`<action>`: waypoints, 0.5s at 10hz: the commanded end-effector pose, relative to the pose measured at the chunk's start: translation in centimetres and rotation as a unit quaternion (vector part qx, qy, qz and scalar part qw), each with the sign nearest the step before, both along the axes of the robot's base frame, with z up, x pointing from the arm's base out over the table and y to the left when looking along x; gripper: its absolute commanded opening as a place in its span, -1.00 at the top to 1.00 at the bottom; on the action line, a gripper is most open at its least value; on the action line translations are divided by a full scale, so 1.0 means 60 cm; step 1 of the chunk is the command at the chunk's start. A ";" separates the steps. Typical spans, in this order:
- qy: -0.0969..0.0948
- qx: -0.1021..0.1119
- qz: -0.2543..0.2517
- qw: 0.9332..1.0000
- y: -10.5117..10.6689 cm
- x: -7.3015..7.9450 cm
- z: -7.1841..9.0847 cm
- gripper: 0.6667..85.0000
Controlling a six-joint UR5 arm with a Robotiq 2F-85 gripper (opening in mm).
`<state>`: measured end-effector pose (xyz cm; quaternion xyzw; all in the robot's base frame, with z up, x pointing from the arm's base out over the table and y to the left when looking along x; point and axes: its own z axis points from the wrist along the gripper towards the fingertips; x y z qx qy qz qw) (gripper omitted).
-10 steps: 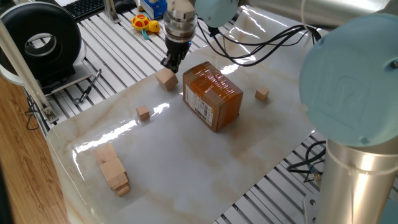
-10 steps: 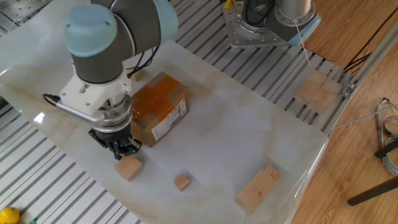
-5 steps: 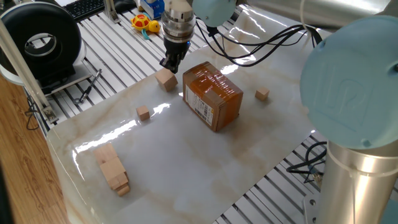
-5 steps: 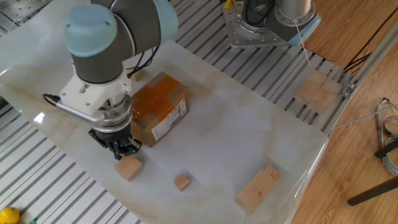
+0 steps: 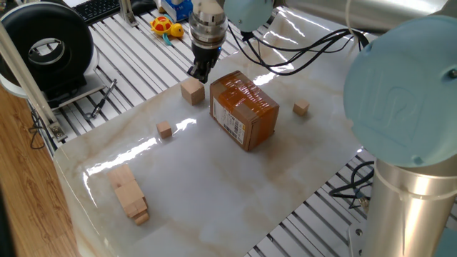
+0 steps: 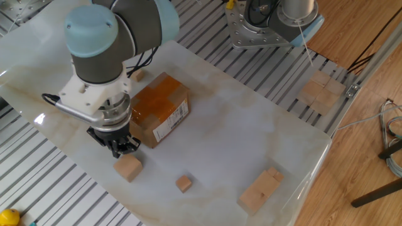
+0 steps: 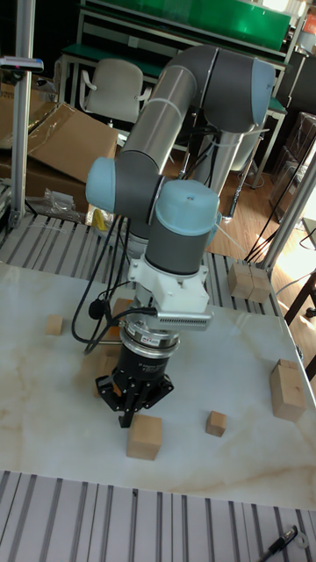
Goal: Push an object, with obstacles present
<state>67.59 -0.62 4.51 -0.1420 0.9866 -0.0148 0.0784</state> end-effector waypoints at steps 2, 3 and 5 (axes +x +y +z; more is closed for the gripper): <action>0.006 0.000 0.002 1.000 -0.016 -0.005 0.007 0.98; 0.005 0.003 -0.002 1.000 -0.014 -0.005 0.007 0.98; 0.009 0.038 -0.021 0.999 0.013 -0.007 0.007 0.98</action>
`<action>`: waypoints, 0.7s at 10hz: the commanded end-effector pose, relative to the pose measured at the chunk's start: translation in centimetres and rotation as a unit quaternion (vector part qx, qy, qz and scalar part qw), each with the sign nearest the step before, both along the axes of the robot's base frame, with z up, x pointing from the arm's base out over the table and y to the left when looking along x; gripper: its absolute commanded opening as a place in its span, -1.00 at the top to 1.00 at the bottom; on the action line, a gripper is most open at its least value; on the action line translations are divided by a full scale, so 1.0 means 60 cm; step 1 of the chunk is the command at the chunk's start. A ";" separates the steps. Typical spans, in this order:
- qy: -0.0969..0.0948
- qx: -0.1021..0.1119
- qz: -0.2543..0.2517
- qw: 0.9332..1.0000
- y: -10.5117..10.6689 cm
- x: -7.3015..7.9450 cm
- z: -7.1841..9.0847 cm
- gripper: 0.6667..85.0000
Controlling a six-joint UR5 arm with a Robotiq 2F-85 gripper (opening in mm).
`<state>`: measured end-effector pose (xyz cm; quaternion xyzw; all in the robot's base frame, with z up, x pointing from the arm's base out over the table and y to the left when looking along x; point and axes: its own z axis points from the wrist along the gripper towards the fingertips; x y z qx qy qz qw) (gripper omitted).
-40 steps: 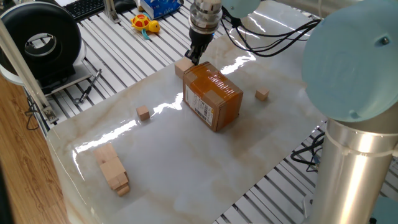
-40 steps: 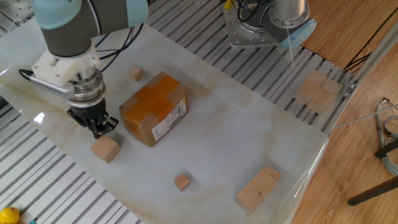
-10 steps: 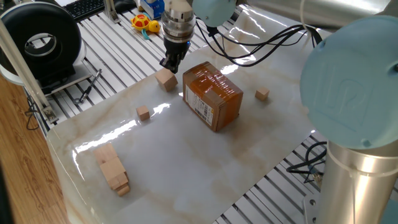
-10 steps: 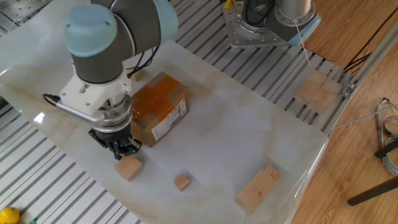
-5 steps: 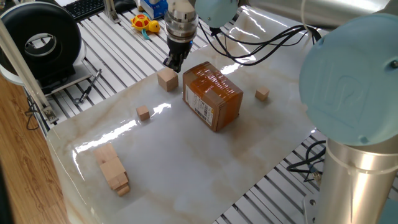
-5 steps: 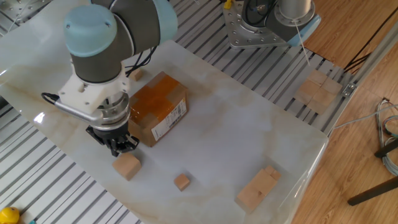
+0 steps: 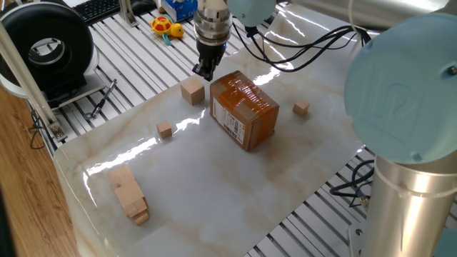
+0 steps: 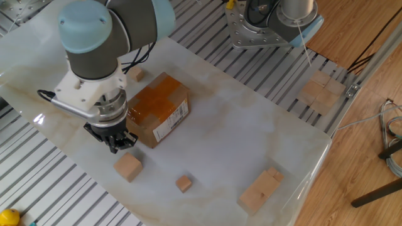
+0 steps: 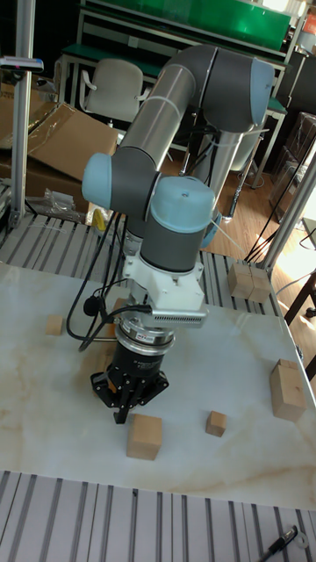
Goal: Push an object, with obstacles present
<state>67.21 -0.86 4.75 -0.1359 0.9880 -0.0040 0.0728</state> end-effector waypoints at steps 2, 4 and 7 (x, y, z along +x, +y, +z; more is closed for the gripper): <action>-0.001 0.009 -0.004 1.000 0.002 0.001 0.003 0.98; -0.006 0.011 -0.006 1.000 0.004 0.006 0.004 0.98; -0.017 0.002 0.007 1.000 -0.002 0.015 0.005 0.98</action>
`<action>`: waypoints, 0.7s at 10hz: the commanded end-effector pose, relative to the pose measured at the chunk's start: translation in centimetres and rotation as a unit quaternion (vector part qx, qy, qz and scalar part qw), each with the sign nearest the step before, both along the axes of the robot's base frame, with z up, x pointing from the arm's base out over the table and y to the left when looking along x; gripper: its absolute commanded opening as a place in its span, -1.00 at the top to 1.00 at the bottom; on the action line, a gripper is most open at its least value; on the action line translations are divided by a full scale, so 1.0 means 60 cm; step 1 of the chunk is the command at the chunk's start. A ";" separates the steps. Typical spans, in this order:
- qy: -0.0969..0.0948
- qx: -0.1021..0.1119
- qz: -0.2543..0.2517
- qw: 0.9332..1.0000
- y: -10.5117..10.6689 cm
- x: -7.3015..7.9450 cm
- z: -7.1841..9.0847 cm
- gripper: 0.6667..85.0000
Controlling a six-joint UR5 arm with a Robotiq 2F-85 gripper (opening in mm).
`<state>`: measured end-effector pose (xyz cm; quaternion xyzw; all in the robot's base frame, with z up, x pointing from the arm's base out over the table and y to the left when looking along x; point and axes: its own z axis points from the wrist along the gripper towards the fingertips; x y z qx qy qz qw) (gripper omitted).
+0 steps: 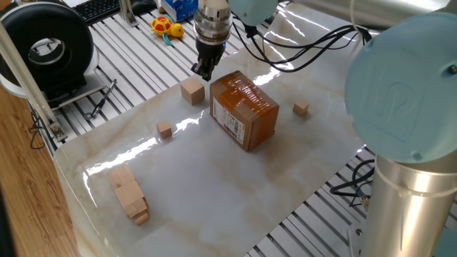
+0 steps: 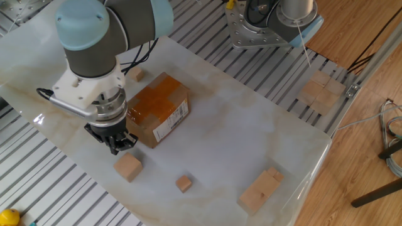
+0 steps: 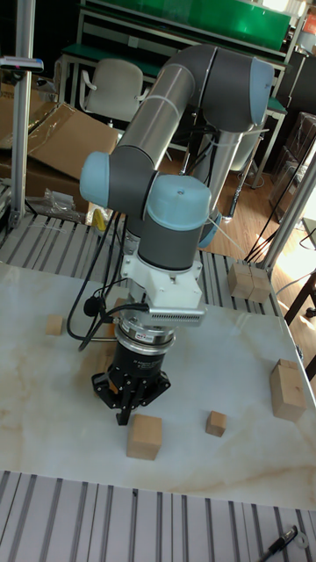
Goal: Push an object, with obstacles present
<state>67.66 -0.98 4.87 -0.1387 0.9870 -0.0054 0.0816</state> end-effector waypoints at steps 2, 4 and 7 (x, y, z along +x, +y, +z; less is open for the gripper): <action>-0.010 -0.001 0.005 1.000 -0.002 0.009 0.003 0.98; -0.009 -0.004 0.007 1.000 -0.001 0.011 -0.004 0.98; -0.016 -0.002 0.013 1.000 0.010 0.020 -0.032 0.98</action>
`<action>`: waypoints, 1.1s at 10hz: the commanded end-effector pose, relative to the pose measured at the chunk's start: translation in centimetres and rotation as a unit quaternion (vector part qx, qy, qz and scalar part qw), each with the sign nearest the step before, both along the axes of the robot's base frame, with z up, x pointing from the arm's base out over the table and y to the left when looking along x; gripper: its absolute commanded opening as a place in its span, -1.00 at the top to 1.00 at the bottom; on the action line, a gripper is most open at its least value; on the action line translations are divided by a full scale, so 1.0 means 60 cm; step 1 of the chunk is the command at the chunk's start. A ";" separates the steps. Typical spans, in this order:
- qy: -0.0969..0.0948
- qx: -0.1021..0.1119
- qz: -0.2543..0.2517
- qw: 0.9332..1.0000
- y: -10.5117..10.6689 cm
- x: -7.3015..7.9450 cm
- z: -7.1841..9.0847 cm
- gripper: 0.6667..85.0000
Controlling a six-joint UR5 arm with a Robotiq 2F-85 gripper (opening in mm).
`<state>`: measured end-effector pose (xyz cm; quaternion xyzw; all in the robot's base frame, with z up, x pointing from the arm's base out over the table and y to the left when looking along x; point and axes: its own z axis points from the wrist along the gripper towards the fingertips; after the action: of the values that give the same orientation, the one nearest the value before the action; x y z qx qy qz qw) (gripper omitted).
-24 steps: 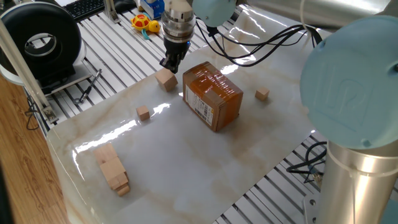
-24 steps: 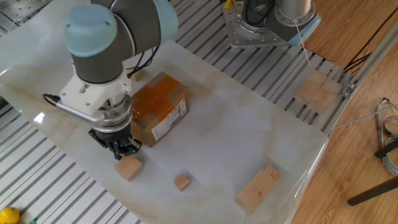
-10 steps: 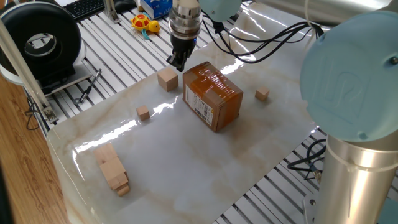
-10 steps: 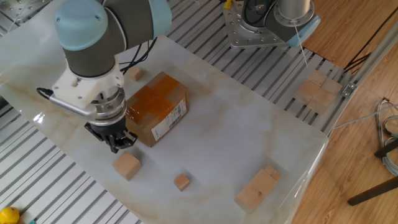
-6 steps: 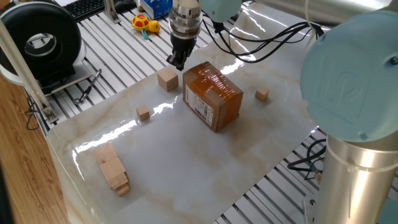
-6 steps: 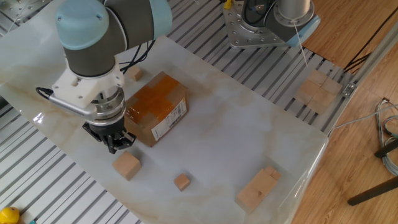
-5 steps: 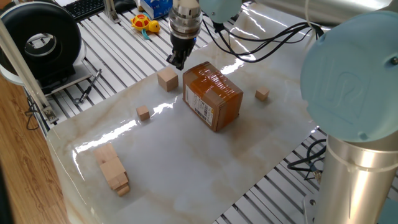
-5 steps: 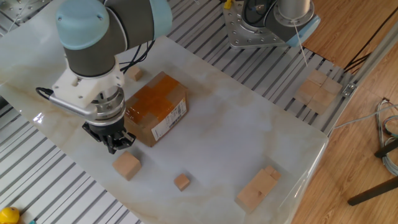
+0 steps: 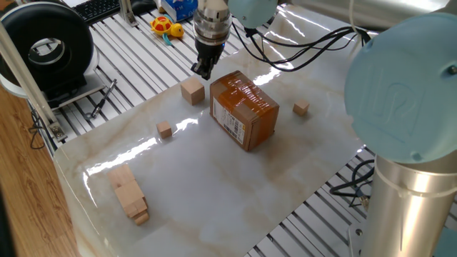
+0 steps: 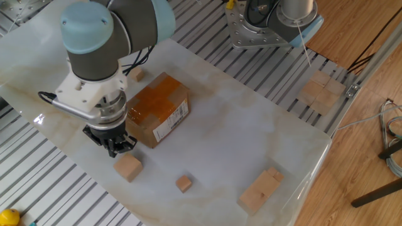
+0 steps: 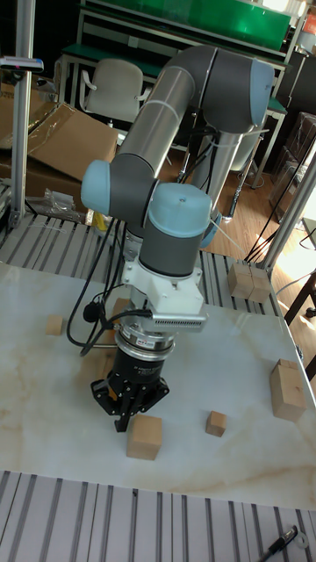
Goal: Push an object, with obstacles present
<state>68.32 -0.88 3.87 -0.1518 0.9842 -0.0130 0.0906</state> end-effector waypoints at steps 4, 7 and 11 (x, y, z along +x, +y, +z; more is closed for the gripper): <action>-0.008 0.033 -0.018 0.999 0.079 0.005 -0.025 0.98; -0.008 0.044 -0.033 0.998 0.127 0.001 -0.022 0.98; 0.002 0.050 -0.035 0.998 0.120 -0.005 -0.011 0.98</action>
<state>68.12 5.97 2.83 -0.1213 0.9874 0.0257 0.0980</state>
